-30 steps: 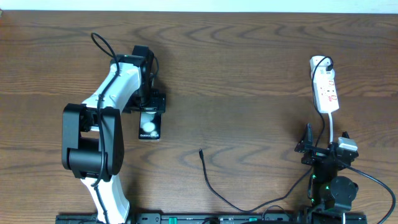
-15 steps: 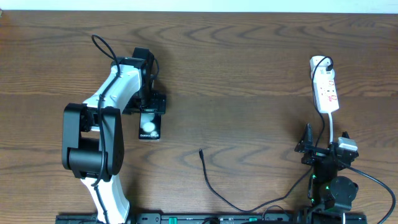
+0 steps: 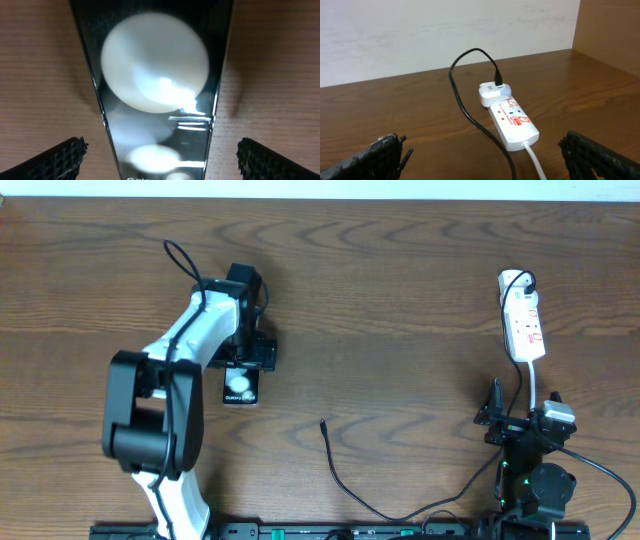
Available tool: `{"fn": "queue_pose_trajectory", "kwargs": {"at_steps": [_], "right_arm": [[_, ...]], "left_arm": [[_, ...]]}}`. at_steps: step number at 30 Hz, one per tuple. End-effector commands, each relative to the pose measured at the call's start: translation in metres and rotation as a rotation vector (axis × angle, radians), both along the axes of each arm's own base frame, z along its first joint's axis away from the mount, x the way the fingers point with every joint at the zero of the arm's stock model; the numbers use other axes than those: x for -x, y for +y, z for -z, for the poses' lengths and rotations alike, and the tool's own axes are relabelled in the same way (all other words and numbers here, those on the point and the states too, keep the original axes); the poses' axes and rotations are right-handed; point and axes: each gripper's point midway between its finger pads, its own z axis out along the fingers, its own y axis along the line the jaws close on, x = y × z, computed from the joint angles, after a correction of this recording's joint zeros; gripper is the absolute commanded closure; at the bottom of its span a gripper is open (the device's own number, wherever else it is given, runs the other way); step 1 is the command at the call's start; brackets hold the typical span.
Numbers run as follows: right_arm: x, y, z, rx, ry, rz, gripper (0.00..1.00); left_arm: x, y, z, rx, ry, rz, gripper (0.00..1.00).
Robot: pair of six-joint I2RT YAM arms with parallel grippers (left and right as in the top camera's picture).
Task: Plug charger to phone and switch on socket
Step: 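Move the left gripper over the black phone and lower toward it, then lower the left gripper and close its fingers on the phone's sides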
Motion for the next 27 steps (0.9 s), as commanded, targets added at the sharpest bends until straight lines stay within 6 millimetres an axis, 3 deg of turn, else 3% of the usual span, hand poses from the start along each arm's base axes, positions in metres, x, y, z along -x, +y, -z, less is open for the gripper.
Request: {"fn": "queue_pose_trajectory", "kwargs": {"at_steps": [1,4,7,13,27], "right_arm": [[0.001,-0.002,0.001,0.005,0.003,0.009,0.01],[0.001,-0.002,0.001,0.005,0.002,0.009,0.01],[0.001,-0.002,0.001,0.005,0.002,0.009,0.01],[0.001,-0.002,0.001,0.005,0.002,0.009,0.01],[0.001,-0.002,0.001,0.005,0.002,0.009,0.01]], "left_arm": [[-0.006,0.001,-0.027,0.015,-0.11,-0.008,0.02],[-0.011,0.0,-0.044,0.037,-0.22,-0.015,0.02],[-0.01,0.001,-0.048,0.043,-0.249,-0.018,0.02],[-0.003,0.002,-0.036,0.037,-0.214,-0.017,0.02],[-0.009,0.001,-0.031,0.04,-0.23,-0.018,0.02]]}}
